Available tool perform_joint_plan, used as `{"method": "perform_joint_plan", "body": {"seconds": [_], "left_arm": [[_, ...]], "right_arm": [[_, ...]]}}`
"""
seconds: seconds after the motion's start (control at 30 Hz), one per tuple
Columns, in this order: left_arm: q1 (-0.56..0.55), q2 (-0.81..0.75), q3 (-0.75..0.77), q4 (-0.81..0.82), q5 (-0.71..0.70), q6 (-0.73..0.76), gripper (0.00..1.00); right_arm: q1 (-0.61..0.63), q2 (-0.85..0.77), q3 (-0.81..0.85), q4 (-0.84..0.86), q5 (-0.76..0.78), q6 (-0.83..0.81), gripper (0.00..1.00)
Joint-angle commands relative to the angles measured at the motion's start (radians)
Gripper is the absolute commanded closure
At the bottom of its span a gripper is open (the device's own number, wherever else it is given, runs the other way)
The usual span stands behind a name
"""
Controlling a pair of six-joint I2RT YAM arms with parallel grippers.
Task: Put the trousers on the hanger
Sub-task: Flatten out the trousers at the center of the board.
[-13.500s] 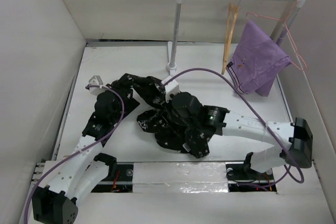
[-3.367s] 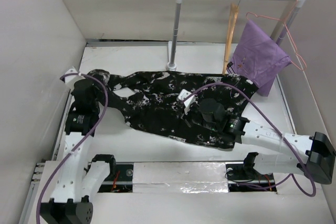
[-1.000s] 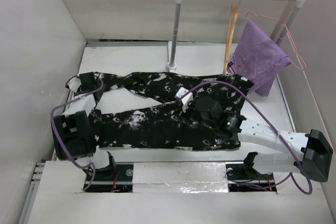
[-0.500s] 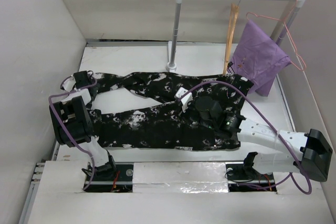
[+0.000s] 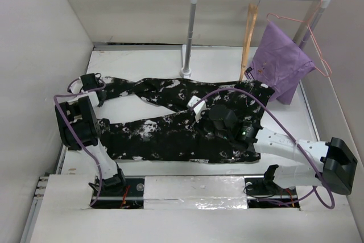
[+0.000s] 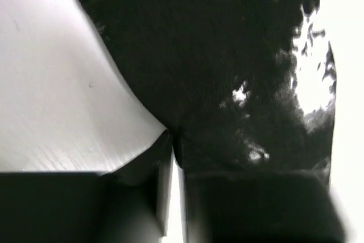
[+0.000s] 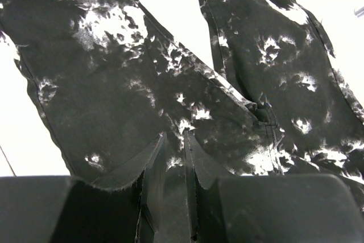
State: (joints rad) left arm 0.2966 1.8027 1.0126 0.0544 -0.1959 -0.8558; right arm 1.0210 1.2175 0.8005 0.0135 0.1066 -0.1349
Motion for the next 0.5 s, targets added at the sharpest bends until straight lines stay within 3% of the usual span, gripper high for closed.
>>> {"method": "perform_joint_plan", "body": {"seconds": [0.0,0.2,0.47], "left_arm": [[0.004,0.0,0.032,-0.019,0.024,0.024,1.0],[0.004,-0.104,0.015,-0.015,0.035,0.058,1.0],[-0.053,-0.472,-0.026,-0.08,0.001,0.106,1.0]], "right_arm": [[-0.004,-0.007,0.014,0.049,0.007,-0.002,0.75],[-0.004,-0.01,0.014,0.049,0.004,0.0,0.75],[-0.004,-0.039,0.012,0.042,-0.002,0.001,0.75]]}}
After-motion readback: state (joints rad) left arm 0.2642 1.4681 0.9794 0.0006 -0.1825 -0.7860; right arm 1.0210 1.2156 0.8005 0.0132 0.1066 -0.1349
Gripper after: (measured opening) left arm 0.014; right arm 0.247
